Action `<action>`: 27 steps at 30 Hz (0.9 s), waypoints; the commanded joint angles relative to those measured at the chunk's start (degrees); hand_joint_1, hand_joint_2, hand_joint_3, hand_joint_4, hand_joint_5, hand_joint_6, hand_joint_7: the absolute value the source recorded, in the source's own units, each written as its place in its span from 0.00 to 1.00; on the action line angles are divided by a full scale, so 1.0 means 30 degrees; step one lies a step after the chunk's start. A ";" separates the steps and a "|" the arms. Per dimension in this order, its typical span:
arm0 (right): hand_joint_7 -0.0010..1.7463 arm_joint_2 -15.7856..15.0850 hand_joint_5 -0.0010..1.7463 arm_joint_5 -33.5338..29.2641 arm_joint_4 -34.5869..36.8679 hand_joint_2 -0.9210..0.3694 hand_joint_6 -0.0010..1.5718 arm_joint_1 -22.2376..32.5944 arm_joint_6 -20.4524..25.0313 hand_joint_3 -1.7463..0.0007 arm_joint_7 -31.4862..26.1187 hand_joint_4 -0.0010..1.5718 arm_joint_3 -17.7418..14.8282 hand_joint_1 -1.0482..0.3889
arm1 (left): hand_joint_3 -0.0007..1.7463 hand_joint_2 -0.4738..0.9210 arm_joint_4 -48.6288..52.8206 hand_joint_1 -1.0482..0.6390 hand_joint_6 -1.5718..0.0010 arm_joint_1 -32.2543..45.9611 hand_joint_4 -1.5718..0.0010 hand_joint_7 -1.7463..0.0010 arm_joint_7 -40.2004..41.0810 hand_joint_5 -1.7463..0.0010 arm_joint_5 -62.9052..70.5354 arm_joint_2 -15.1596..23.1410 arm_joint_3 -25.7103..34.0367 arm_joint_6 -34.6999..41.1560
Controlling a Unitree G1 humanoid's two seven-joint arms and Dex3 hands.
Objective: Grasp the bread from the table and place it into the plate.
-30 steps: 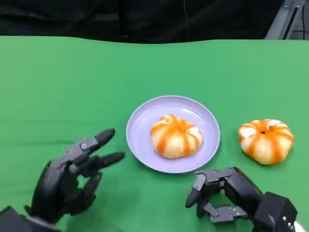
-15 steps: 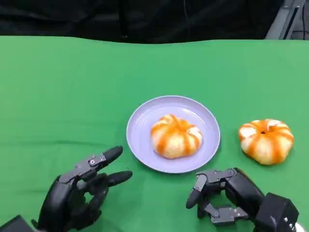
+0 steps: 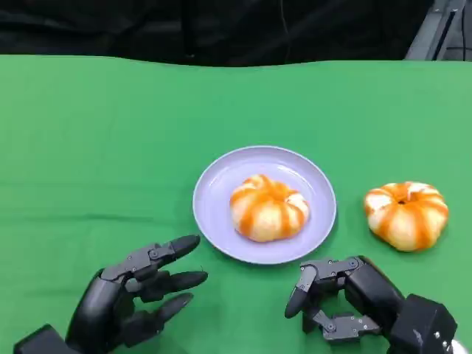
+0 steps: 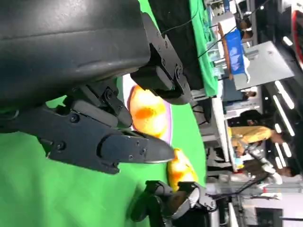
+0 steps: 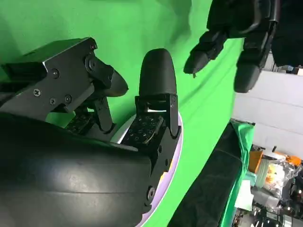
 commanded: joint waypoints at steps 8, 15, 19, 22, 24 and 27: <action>0.55 -0.0247 0.75 0.0240 0.0024 0.24 0.63 0.0068 -0.0042 0.42 0.0088 0.63 -0.0120 0.88 | 0.27 1.00 -0.0087 0.63 0.53 0.0133 0.38 0.99 0.2277 0.99 0.1678 0.0540 -0.0114 0.0020; 0.55 -0.0258 0.76 0.0257 0.0074 0.24 0.63 0.0072 -0.0052 0.43 0.0107 0.62 -0.0151 0.89 | 0.39 0.94 0.0603 0.66 0.31 -0.0251 0.37 0.69 0.2795 0.59 0.2642 0.1029 -0.0381 -0.1353; 0.55 -0.0233 0.75 0.0280 0.0098 0.24 0.63 0.0065 -0.0080 0.43 0.0120 0.62 -0.0164 0.88 | 0.43 0.92 0.1088 0.66 0.40 -0.0342 0.45 0.42 0.2906 0.31 0.2407 0.0802 -0.0331 -0.1747; 0.55 -0.0230 0.75 0.0275 0.0098 0.24 0.63 0.0065 -0.0045 0.43 0.0133 0.62 -0.0157 0.88 | 0.47 0.89 0.1328 0.67 0.42 -0.0347 0.47 0.35 0.3019 0.20 0.2437 0.0715 -0.0345 -0.1825; 0.56 -0.0250 0.75 0.0207 0.0081 0.24 0.63 0.0074 0.0016 0.43 0.0096 0.62 -0.0128 0.88 | 0.58 0.81 0.1467 0.66 0.43 -0.0333 0.47 0.30 0.3049 0.14 0.2617 0.0759 -0.0449 -0.1861; 0.56 -0.0279 0.76 0.0126 0.0045 0.23 0.63 0.0099 -0.0047 0.44 0.0022 0.62 -0.0102 0.88 | 0.65 0.76 0.1536 0.66 0.43 -0.0300 0.47 0.28 0.2712 0.12 0.2339 0.0701 -0.0615 -0.1852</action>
